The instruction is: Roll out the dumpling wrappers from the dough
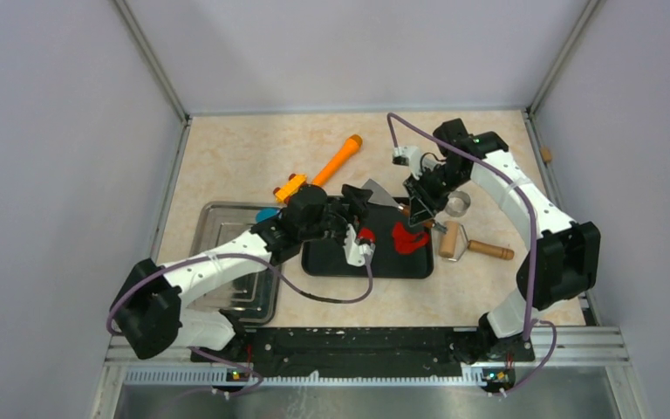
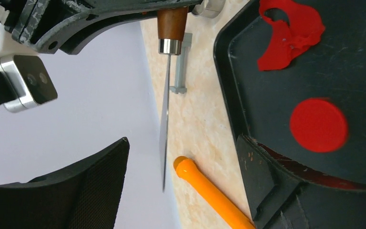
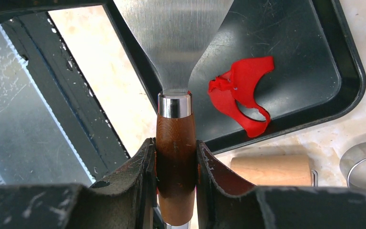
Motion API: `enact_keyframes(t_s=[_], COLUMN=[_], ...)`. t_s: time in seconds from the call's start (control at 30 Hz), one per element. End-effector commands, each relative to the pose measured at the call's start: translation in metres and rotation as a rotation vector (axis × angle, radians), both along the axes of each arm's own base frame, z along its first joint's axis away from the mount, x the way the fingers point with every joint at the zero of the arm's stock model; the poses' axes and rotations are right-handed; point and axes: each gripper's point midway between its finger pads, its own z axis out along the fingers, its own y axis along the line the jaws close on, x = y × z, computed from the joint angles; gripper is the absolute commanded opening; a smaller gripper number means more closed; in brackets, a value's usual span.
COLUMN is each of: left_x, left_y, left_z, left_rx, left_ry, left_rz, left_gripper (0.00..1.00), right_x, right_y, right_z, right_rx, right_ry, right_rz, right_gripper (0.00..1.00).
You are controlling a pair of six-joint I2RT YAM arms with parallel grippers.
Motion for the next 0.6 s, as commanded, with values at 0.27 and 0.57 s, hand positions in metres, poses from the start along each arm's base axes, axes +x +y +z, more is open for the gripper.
enact_keyframes(t_s=[0.27, 0.57], left_x=[0.050, 0.030], left_y=[-0.031, 0.002], left_z=[0.033, 0.011], left_rx=[-0.009, -0.026], left_ry=[-0.108, 0.419], left_rz=[0.108, 0.327], left_gripper=[0.08, 0.00], right_x=[-0.011, -0.006], right_y=[0.008, 0.004], right_z=[0.024, 0.039], right_rx=[0.077, 0.107], right_ry=[-0.037, -0.057], right_rz=[0.012, 0.014], right_gripper=[0.00, 0.46])
